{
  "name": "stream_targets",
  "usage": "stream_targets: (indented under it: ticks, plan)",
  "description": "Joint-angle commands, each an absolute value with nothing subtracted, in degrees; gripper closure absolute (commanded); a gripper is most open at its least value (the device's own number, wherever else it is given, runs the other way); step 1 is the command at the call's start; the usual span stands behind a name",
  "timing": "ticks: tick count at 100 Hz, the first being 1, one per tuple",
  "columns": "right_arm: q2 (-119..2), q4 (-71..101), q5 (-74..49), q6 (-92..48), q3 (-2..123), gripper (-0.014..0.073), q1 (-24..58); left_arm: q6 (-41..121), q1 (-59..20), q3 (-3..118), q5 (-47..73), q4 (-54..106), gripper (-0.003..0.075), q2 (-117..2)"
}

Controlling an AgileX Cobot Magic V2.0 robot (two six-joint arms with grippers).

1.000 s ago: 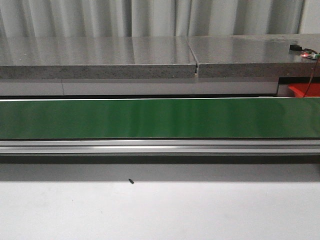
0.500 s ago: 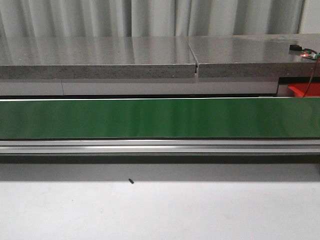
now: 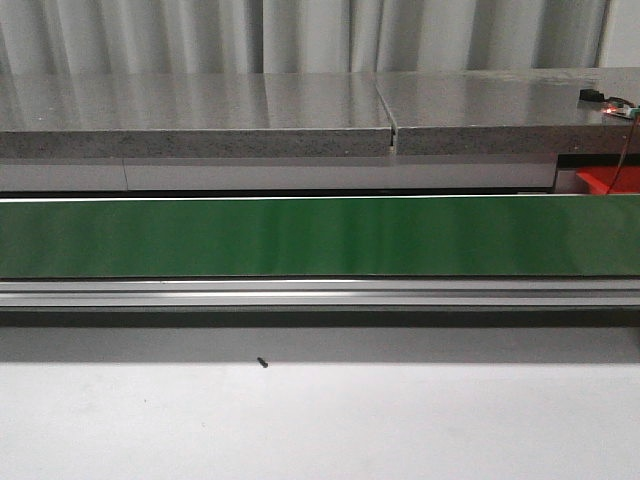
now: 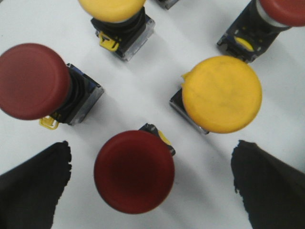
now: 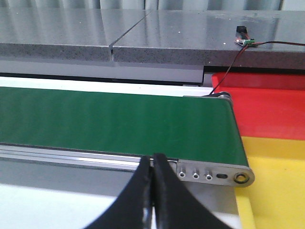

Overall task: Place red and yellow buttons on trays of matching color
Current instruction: 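Grasp the red push-button with the left gripper and lift it over the belt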

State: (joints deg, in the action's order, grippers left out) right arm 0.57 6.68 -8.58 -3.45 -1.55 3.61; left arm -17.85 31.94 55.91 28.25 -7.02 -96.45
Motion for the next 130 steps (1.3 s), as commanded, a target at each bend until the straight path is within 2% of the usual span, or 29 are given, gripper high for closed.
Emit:
stream_targets:
  ticks: [1,27,37,51,77,91,103,130]
  plan:
    - [1.7,6.8,-3.8,-3.6,-0.6,0.0662,3.7,-17.9,31.5,57.6,26.4,-7.2,0.0061,-94.9]
    - [1.7,6.8,-3.8,-3.6,-0.6,0.0662,3.7,-17.9,31.5,57.7,26.4,-7.2,0.0062,-96.2]
    - [1.7,6.8,-3.8,-3.6,-0.6,0.0662,3.7,-17.9,31.5,57.7,26.4,-7.2,0.0091,-96.2]
    - [1.7,6.8,-3.8,-3.6,-0.6,0.0662,3.7,-17.9,31.5,57.7,26.4,-7.2,0.0214,-96.2]
    - [1.7,6.8,-3.8,-3.6,-0.6,0.0662,3.7,-17.9,31.6,57.7,26.4,-8.0,0.0523,-96.0]
    - [1.7,6.8,-3.8,-3.6,-0.6,0.0662,3.7,-17.9,31.6,57.7,27.1,-8.0,0.0622,-95.4]
    - [1.7,6.8,-3.8,-3.6,-0.6,0.0662,3.7,-17.9,31.6,57.8,29.1,-7.9,0.0649,-93.9]
    - [1.7,6.8,-3.8,-3.6,-0.6,0.0662,3.7,-17.9,30.3,57.8,33.0,-6.1,0.065,-84.3]
